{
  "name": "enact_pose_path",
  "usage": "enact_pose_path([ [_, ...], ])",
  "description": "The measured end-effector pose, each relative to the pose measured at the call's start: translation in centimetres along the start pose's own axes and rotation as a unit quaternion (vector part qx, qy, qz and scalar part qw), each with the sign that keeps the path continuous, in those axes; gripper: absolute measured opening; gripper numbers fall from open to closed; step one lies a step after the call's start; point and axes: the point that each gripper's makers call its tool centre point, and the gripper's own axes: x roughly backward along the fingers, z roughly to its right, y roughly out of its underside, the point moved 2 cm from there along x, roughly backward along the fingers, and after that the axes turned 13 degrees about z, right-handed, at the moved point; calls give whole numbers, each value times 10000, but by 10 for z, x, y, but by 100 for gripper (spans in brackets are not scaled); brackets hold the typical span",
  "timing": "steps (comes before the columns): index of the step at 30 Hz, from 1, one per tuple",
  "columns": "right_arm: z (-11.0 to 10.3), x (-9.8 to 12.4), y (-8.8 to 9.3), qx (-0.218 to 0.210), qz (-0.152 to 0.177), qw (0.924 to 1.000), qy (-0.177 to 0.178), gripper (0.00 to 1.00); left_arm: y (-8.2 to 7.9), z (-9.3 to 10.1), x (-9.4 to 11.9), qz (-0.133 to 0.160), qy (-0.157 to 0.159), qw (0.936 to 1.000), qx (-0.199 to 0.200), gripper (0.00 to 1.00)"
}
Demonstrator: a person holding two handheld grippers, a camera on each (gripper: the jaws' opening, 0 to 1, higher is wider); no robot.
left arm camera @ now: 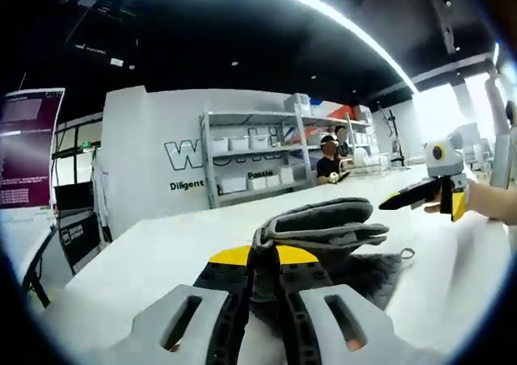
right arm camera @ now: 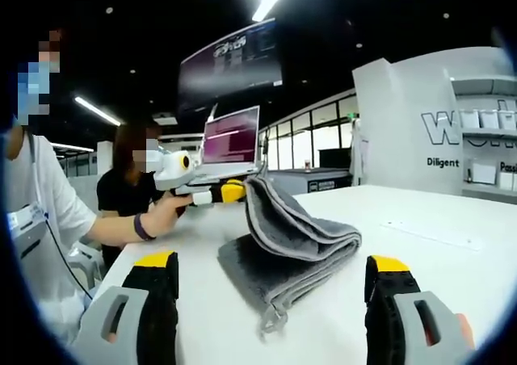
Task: Open the folded towel by lifting each exposed corner and separating the folded layers until the towel lies flat within the target outline without major curled edges
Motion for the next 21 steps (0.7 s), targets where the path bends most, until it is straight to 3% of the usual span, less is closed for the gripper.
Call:
enact_pose_path([
  [10,-3,-2,10,63,-196,9998,-23,93,12,-9,1,-150,-139,9973,707,9],
  [21,-1,-3,14,35,-266,9996,12,91,19,-12,2,-288,-228,9945,978,9],
])
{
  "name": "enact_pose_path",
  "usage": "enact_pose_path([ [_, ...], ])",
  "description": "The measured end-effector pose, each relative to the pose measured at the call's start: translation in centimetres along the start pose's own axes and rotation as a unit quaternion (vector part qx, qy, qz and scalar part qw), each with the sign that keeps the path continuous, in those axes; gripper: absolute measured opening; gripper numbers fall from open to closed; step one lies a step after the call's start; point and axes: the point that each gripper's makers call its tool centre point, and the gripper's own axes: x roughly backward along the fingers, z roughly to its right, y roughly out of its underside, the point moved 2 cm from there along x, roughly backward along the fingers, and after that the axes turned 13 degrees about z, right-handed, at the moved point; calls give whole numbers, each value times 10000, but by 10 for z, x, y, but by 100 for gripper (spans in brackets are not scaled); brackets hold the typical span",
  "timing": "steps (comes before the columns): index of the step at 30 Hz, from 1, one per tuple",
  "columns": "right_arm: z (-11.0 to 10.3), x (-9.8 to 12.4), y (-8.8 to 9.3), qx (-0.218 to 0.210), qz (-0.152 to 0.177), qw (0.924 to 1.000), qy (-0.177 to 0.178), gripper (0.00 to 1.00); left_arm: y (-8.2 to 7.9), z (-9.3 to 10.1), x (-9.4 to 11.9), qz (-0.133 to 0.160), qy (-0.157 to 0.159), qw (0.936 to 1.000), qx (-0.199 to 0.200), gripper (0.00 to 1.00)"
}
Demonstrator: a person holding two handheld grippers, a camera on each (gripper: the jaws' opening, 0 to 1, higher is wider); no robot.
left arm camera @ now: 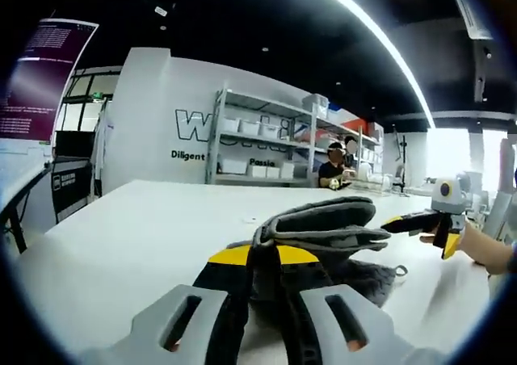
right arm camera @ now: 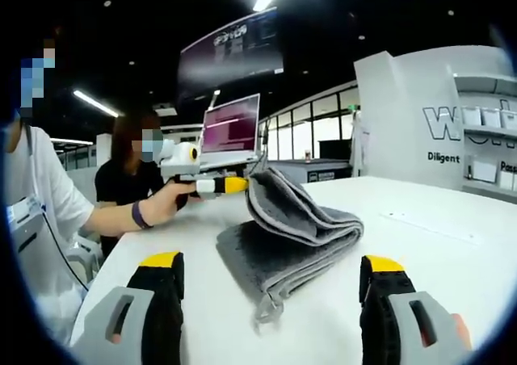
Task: Open the folded towel by lifting each exposed corner and separating the folded layers until the towel lies flat within the target outline without major curled edges
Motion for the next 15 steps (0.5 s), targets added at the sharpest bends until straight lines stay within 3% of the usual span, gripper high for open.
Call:
enact_pose_path([
  [15,-9,-7,23,-69,-325,9992,-228,71,2,-2,0,-53,-27,10000,40,10],
])
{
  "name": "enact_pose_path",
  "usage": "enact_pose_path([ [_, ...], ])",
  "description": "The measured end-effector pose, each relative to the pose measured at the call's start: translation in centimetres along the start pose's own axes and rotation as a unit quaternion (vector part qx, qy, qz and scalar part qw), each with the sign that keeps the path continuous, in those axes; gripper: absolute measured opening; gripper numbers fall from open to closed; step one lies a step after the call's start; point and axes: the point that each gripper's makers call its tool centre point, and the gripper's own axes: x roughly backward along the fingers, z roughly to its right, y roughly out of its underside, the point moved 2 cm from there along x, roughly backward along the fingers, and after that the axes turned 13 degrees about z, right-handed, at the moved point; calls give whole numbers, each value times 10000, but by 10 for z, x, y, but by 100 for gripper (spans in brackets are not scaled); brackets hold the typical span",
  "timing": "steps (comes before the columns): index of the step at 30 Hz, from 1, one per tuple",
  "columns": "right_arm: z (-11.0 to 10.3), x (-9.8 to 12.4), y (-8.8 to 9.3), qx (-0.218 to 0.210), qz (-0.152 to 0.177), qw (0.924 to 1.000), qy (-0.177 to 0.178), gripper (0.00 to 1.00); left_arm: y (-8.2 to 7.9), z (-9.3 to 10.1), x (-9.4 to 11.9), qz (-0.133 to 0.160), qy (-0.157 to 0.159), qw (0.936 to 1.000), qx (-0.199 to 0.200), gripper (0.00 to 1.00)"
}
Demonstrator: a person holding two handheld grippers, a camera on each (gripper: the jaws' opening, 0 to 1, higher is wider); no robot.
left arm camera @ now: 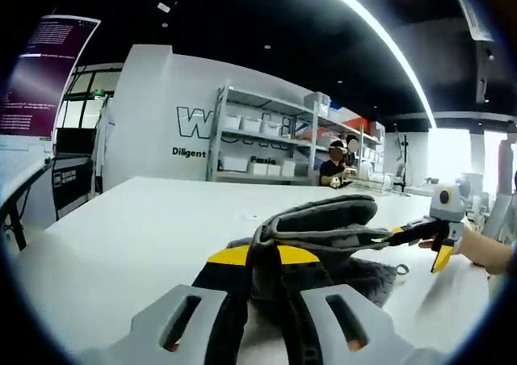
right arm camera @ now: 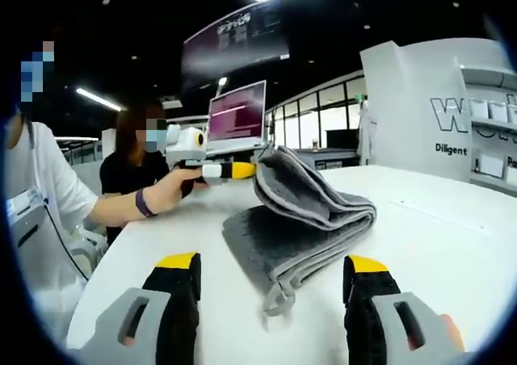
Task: Open the folded towel by lifting each exposed corner and separating the folded layers until the towel lies flat within the target outline without major curled edges
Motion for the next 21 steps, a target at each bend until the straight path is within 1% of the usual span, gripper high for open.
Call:
enact_pose_path([
  [3,-1,-1,2,19,-48,10000,-60,66,0,0,0,3,4,10000,7,10],
  [10,-4,-2,7,71,-121,9998,-136,49,0,0,0,-4,9,10000,18,10],
  [14,-4,-2,8,145,-148,9997,-162,44,0,1,0,-4,21,10000,53,10],
  [17,-6,-3,9,163,-170,9995,-198,39,0,0,1,-6,16,10000,46,10],
  [21,-6,-3,9,152,-176,9995,-211,37,1,1,1,-12,25,10000,34,10],
])
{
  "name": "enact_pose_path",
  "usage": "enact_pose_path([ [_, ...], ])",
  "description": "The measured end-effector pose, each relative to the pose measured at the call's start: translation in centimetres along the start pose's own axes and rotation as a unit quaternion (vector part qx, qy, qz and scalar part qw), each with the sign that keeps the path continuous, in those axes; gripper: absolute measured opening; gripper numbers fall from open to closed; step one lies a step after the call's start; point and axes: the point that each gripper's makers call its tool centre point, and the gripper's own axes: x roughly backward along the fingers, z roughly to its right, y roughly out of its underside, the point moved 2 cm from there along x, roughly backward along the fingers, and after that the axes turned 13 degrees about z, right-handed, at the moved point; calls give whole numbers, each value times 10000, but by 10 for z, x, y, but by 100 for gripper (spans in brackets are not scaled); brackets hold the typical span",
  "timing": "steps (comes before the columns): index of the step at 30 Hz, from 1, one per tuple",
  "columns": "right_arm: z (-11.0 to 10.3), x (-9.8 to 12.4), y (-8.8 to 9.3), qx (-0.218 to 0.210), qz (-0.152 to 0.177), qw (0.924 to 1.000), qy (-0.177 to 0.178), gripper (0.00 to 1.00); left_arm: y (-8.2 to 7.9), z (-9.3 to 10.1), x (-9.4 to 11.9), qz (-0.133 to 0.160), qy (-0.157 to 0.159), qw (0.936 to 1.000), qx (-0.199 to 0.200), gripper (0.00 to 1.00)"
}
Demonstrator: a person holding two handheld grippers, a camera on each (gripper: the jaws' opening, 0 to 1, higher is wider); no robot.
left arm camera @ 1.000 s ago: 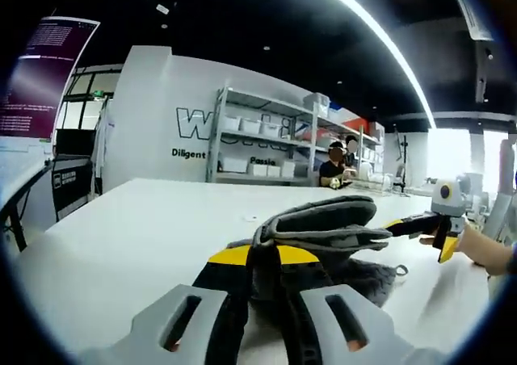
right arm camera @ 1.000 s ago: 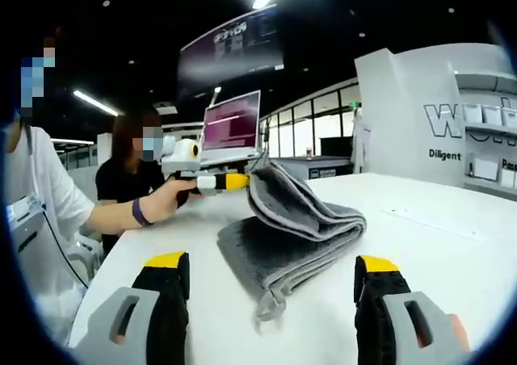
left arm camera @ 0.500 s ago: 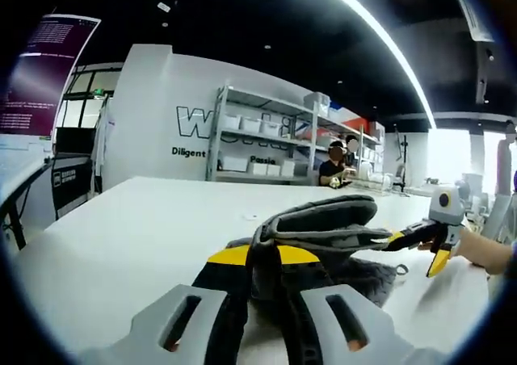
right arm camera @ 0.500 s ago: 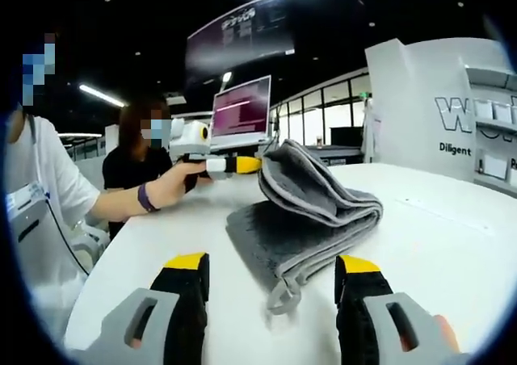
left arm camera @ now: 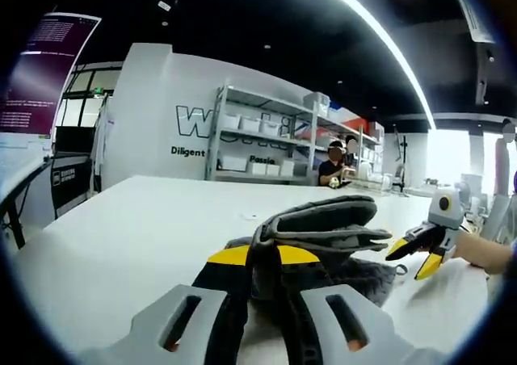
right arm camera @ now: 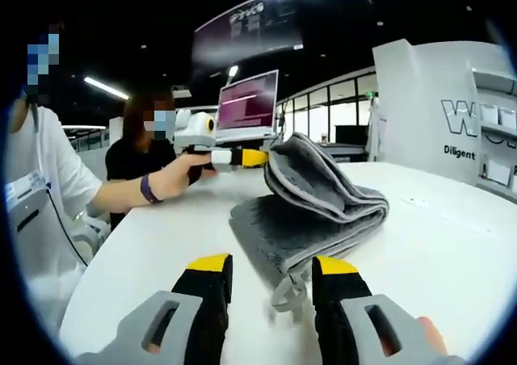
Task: Open the folded towel by lifting each exposed corner and separating the folded layers until the towel lies flat within the target outline without major curled edges
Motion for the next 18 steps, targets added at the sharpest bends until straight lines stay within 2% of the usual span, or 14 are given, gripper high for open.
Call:
enact_pose_path([
  [18,-2,1,7,23,-201,9998,-31,23,1,1,1,-16,5,10000,-11,10],
])
